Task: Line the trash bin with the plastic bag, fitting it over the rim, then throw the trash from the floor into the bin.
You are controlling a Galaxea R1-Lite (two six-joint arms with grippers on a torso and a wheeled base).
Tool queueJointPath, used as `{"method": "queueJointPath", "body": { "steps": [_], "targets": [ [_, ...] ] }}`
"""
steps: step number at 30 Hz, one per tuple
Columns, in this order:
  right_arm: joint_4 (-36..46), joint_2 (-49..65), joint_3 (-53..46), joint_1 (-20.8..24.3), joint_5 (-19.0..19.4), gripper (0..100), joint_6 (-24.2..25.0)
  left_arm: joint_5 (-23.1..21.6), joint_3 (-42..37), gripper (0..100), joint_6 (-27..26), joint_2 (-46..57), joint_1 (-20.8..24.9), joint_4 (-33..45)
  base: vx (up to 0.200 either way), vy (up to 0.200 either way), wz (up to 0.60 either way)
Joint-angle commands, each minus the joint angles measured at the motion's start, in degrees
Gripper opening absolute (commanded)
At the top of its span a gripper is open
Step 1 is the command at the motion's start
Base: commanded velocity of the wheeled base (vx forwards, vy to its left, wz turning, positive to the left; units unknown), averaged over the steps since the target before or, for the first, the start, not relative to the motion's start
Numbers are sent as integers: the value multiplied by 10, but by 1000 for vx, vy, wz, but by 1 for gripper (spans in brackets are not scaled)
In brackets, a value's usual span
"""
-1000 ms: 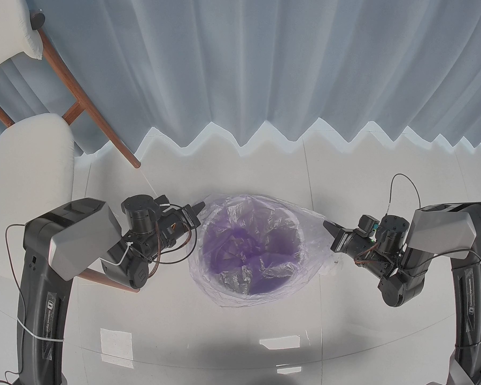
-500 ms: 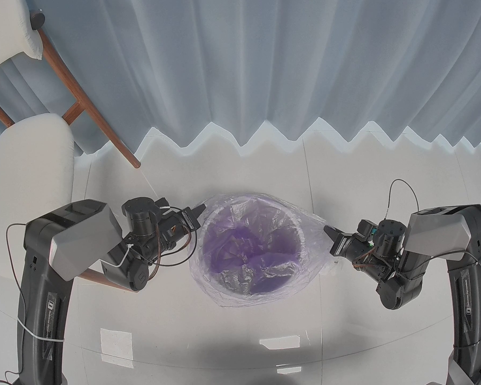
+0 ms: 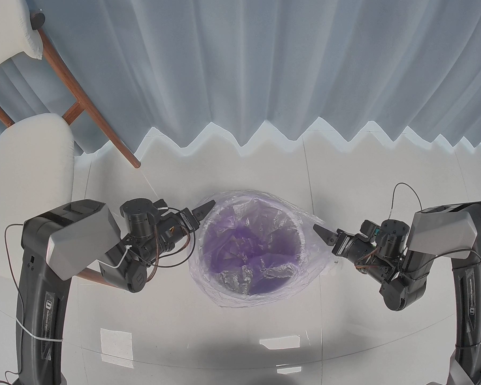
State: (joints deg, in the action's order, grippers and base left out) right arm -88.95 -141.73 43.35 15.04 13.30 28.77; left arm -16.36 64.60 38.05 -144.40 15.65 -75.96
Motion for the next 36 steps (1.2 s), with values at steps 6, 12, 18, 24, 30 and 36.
{"method": "queueJointPath", "body": {
  "steps": [6,12,18,24,30,36],
  "targets": [
    [-10,90,-14,3,4,100,94,-4,-40,100,47,65,11,-82,0,0,0],
    [-9,97,-19,0,4,100,101,-7,-69,100,46,99,23,-96,0,0,0],
    [-9,109,-23,-29,4,100,30,-18,-134,100,23,220,34,-93,0,0,0],
    [-7,190,-85,-35,30,100,-14,-28,-165,100,-68,300,41,-72,0,0,0],
    [22,241,-137,-22,34,100,-64,-13,-161,100,-177,312,25,-73,0,0,0],
    [46,245,-144,-22,32,100,-78,-10,-137,100,-177,323,27,-82,0,0,0]
  ]
}}
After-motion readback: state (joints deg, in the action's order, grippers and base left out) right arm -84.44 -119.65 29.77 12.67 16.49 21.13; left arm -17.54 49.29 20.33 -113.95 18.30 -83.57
